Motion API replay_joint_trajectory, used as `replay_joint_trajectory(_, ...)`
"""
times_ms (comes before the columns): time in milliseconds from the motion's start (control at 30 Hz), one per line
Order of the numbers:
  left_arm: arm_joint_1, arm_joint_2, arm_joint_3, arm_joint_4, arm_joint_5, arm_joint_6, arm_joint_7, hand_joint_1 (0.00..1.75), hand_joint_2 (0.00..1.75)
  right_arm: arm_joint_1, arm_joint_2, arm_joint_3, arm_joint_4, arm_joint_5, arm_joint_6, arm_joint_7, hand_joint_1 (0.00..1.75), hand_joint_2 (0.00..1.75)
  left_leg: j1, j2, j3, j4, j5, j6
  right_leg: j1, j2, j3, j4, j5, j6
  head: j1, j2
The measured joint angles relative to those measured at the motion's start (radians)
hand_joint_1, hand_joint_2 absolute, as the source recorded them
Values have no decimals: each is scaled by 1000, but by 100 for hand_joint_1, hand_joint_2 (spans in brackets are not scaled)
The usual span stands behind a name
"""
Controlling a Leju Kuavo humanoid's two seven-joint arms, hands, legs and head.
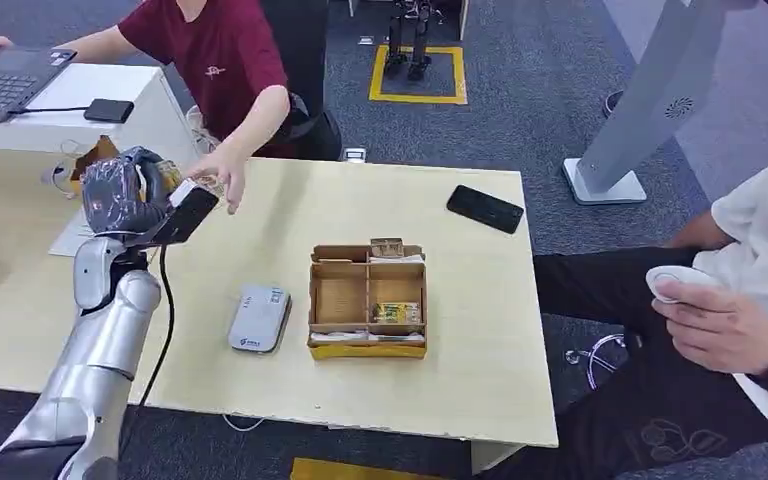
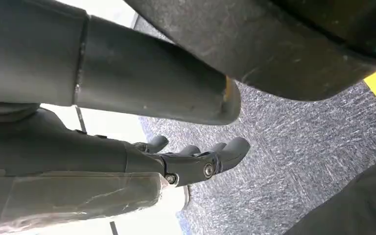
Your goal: Pass the card to the sensor for recognition and then transmit it.
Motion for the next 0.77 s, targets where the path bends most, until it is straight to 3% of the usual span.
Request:
replay_joint_trajectory(300, -18, 17, 78, 84, 12, 22, -13, 175, 175, -3, 0, 18, 2, -6, 0, -2, 0, 0, 0, 0, 0, 0, 0, 0, 0, 0, 0, 0, 0, 0, 0, 0)
replay_joint_trajectory(367, -18, 17, 83, 93, 12, 23, -16, 0, 175, -3, 0, 19, 2, -6, 0, -2, 0, 0, 0, 0, 0, 0, 0, 0, 0, 0, 0, 0, 0, 0, 0, 0)
replay_joint_trajectory(767, -16, 32, 114, 123, -48, 73, 15, 0, 175, -5, 0, 35, 2, -11, 0, -3, 0, 0, 0, 0, 0, 0, 0, 0, 0, 0, 0, 0, 0, 0, 0, 0)
